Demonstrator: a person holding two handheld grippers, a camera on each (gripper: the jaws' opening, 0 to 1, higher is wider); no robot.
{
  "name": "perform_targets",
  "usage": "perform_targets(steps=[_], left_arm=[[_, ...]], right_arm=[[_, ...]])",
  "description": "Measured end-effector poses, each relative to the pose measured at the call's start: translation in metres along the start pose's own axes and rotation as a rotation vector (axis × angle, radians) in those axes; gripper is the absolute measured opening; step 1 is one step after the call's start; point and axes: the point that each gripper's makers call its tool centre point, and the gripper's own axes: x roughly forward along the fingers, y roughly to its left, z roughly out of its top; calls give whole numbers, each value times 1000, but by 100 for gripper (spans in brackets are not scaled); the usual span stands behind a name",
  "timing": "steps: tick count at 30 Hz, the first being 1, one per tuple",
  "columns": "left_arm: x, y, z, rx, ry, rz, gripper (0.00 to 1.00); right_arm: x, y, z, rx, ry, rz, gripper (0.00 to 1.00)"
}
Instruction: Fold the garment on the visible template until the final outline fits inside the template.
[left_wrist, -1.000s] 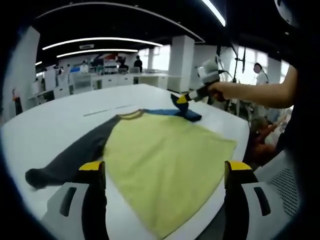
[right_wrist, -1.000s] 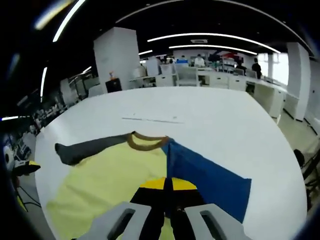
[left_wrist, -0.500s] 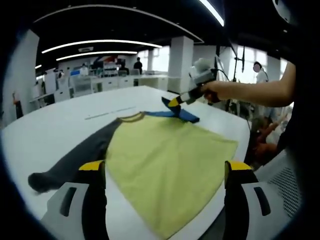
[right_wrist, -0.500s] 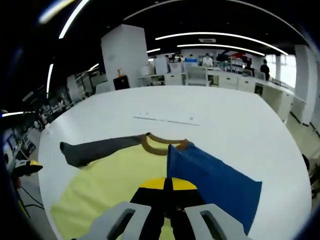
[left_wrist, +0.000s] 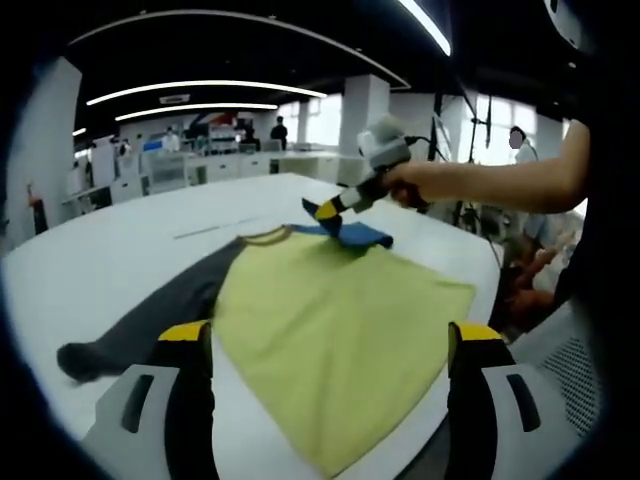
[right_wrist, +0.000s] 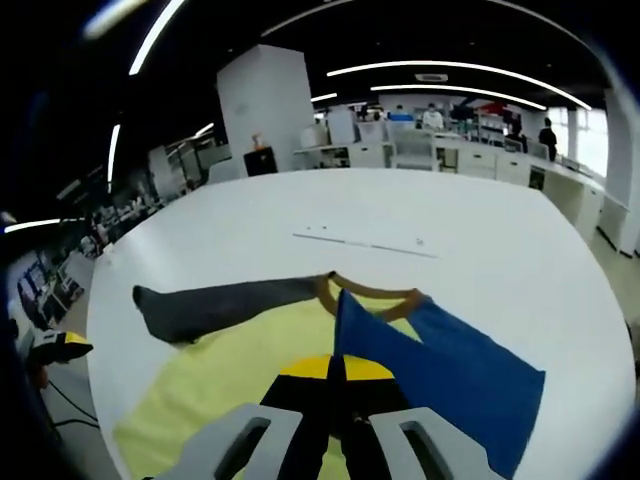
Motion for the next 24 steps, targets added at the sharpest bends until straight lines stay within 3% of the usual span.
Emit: perform_targets(steps=[24], left_arm=[[-6,7,-7,-8,17,32,94]], right_arm=[[37,55,18,-30,39,108,0]])
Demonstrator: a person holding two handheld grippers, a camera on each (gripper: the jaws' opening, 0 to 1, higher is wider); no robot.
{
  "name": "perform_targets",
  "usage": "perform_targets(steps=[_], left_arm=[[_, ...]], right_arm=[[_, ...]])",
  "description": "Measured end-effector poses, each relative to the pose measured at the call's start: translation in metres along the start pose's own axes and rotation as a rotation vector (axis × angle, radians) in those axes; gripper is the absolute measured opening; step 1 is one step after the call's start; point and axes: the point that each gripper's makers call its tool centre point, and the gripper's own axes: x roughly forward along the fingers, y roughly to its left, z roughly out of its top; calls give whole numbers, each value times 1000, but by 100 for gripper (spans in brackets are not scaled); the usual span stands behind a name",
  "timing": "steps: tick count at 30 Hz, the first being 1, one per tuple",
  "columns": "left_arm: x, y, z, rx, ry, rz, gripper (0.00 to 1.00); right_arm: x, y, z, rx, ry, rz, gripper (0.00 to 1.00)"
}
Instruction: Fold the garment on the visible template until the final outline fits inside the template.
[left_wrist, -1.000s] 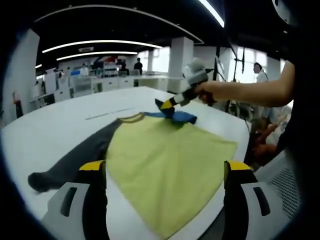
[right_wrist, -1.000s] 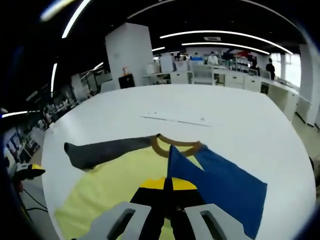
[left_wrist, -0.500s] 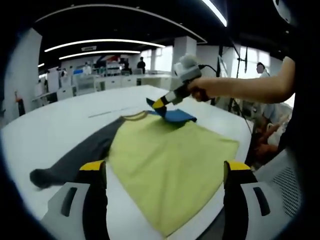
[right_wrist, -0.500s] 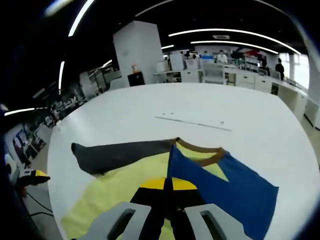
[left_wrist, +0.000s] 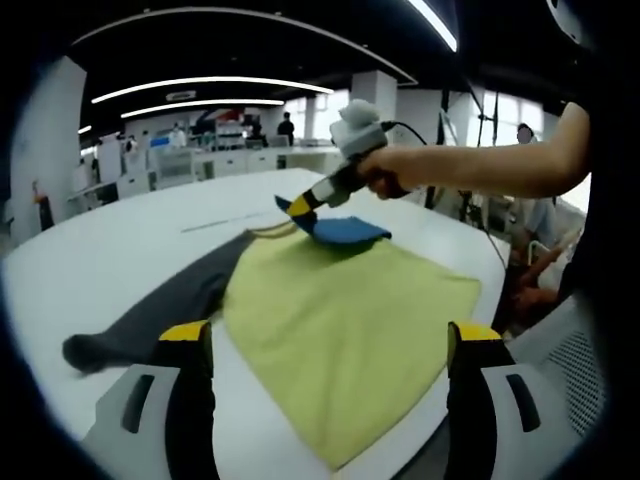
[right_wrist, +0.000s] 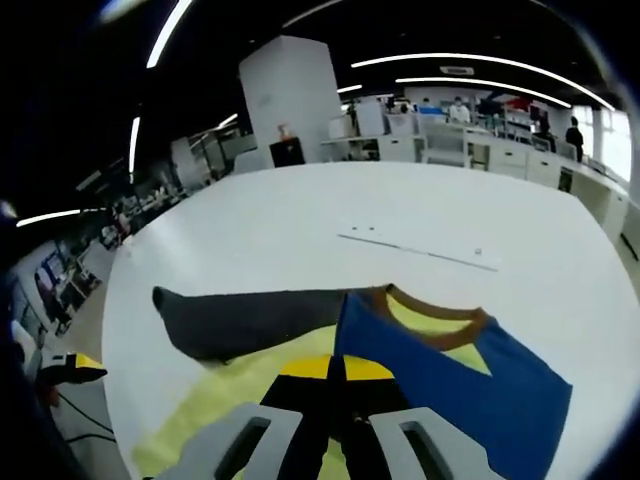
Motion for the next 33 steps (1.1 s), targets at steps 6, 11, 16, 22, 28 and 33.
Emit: perform_targets(steps=[6,11,16,22,28,33], left_arm=[[-1,2,-2,-5,1,7,94],[-2,3,-3,-7,3,13,94],[-4,3,-5,-10,4,20,94],[-4,4,-5,-11,3,23,94],[-5,4,-6,-13,4,26,94],[-7,7,-7,-15,4,33,94]], right_arm=[[4,13,8,-13,0,30,0],[8,24,12,-31,4,49,0],[12,36,11,-61,21,71,0],[19,48,0,-98,51,92,0],[32,55,-21,-126,109,105,0],[40,63,-35,-157,138,120,0]])
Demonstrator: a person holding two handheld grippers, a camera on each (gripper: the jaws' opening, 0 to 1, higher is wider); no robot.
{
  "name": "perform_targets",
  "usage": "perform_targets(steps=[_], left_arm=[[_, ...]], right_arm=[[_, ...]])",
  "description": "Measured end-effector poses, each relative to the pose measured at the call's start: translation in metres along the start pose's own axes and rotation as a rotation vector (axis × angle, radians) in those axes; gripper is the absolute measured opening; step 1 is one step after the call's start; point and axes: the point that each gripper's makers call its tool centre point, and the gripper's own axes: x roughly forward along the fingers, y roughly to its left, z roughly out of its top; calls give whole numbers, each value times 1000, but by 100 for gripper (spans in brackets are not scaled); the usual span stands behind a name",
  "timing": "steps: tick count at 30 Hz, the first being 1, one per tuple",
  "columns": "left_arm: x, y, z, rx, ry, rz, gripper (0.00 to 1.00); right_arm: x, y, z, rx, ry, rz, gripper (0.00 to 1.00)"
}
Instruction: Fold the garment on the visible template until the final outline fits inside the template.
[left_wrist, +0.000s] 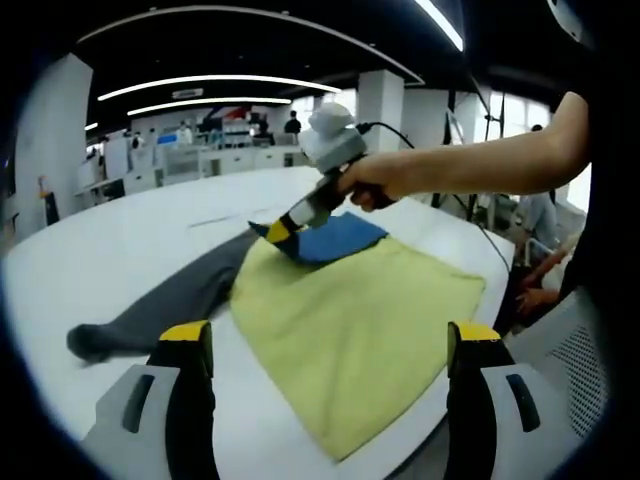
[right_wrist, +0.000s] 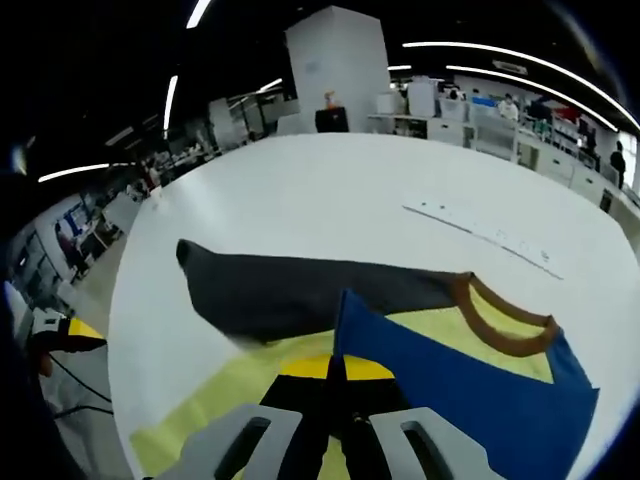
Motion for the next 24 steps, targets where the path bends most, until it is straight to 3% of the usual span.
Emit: perform_targets(steps=[9,14,18,22,24], left_arm=[[-3,2,5,12,-10,19,93],[-3,1,5,12,-10,19,94],[-4,1,5,14,-10,19,95],[-6,1,6,16,-14,20,96],[-7,2,6,19,-14,25,97]], right_arm=[[21,2,-14,50,17,4,0],[23,13,-15,58,13,51,4],[22,18,-14,43,7,70,15],[14,12,-10,23,-10,57,24],[9,5,-8,19,-23,38,33]])
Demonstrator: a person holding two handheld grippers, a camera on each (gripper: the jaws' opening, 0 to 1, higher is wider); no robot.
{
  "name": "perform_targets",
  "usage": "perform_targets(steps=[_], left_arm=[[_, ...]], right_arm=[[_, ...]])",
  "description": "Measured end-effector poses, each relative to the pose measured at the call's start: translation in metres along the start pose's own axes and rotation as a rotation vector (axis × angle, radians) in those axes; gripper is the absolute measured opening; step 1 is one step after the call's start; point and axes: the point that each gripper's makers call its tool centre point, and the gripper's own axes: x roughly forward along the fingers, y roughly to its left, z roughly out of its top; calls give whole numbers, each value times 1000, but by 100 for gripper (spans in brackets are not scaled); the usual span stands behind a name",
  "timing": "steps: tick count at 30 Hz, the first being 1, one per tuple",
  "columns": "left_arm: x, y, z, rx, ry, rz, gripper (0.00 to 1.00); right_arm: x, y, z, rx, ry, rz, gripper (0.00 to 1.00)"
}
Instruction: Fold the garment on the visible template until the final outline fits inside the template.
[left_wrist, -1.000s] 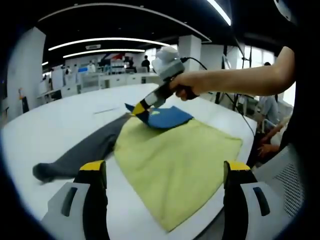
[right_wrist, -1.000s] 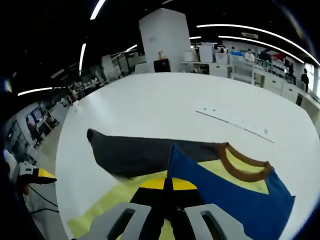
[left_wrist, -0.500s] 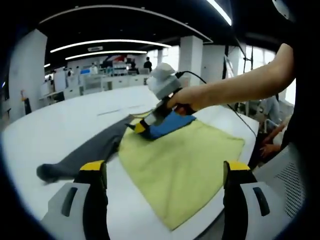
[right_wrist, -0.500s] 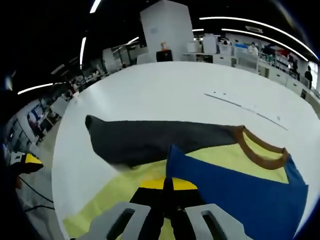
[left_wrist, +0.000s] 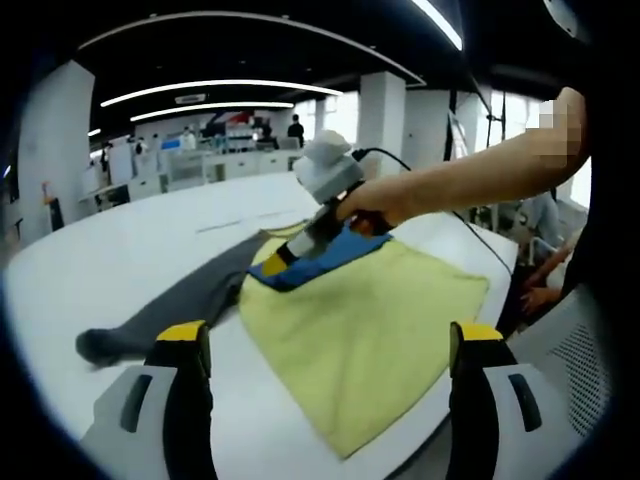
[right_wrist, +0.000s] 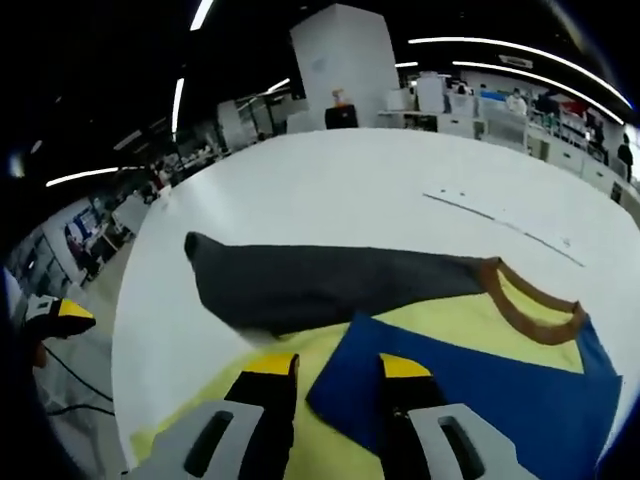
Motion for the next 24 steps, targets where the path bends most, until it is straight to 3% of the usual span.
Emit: perform_targets(steps=[12,24], left_arm=[[4,1,1,10,1,-2,99],[7,-1,6,19,-4,-5,99]], right_arm=[[-44,-46,-12,33,-40,-75,64],[-97,-93,-33,58,-75,-153,66]])
